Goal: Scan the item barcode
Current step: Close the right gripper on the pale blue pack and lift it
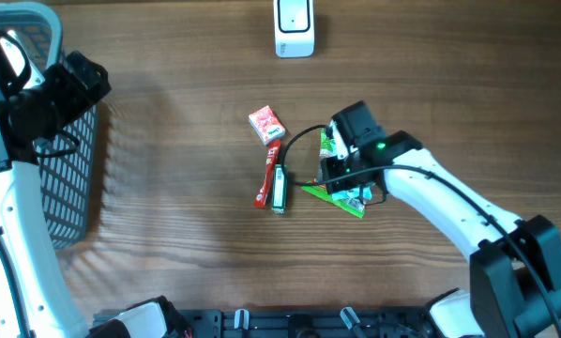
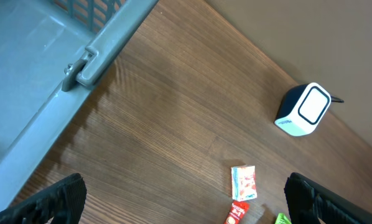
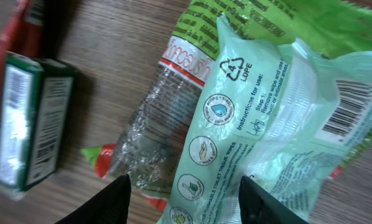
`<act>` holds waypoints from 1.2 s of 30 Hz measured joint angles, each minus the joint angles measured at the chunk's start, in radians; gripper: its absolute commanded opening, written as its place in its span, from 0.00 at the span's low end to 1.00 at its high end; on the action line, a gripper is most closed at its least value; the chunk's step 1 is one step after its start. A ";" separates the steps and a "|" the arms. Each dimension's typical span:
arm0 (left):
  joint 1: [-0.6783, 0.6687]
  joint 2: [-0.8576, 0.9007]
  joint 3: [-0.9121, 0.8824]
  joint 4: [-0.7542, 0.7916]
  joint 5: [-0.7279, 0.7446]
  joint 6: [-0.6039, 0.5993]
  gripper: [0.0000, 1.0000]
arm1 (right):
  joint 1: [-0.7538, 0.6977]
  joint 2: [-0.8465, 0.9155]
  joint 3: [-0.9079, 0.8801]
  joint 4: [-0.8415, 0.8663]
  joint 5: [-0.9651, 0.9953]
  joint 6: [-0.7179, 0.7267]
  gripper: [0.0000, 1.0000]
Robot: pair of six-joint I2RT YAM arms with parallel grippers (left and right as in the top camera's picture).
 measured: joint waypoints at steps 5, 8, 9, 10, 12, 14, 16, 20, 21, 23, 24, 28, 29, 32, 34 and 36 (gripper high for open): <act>0.000 0.000 0.000 0.000 0.000 0.000 1.00 | 0.066 0.000 0.000 0.002 0.129 0.033 0.54; 0.000 0.000 0.000 0.000 0.000 0.000 1.00 | 0.113 0.000 0.000 0.002 0.207 0.054 0.55; 0.000 0.000 0.000 0.000 0.000 0.000 1.00 | 0.134 0.000 0.000 0.002 0.237 0.061 0.55; 0.000 0.000 0.000 0.000 0.000 0.000 1.00 | 0.159 0.000 0.000 0.000 0.274 0.074 0.55; 0.000 0.000 0.000 0.000 0.000 0.000 1.00 | 0.198 0.001 0.000 -0.008 0.343 0.099 0.55; 0.000 0.000 0.000 0.000 0.000 0.000 1.00 | 0.230 0.001 0.000 -0.024 0.416 0.134 0.55; 0.000 0.000 0.000 0.000 0.000 0.000 1.00 | 0.247 0.002 0.000 -0.027 0.482 0.184 0.55; 0.000 0.000 0.000 0.000 0.000 0.000 1.00 | 0.248 0.003 0.000 -0.027 0.531 0.261 0.55; 0.000 0.000 0.000 0.000 0.000 0.000 1.00 | 0.248 0.003 0.000 -0.026 0.536 0.274 0.55; 0.000 0.000 0.000 0.000 0.000 0.000 1.00 | 0.248 0.003 0.000 -0.026 0.541 0.293 0.55; 0.000 0.000 0.000 0.000 0.000 0.000 1.00 | 0.248 0.003 0.000 -0.026 0.544 0.299 0.55; 0.000 0.000 0.000 0.000 0.000 0.000 1.00 | 0.248 0.003 -0.001 -0.024 0.554 0.330 0.55; 0.000 0.000 0.000 0.000 0.000 0.000 1.00 | 0.248 0.004 -0.003 -0.018 0.555 0.335 0.55; 0.000 0.000 0.000 0.000 0.000 0.000 1.00 | 0.248 0.010 -0.024 0.019 0.555 0.346 0.55; 0.000 0.000 0.000 0.000 0.000 0.000 1.00 | 0.248 0.021 -0.043 0.042 0.555 0.349 0.55; 0.000 0.000 0.000 0.000 0.000 0.000 1.00 | 0.248 0.048 -0.058 0.061 0.556 0.349 0.55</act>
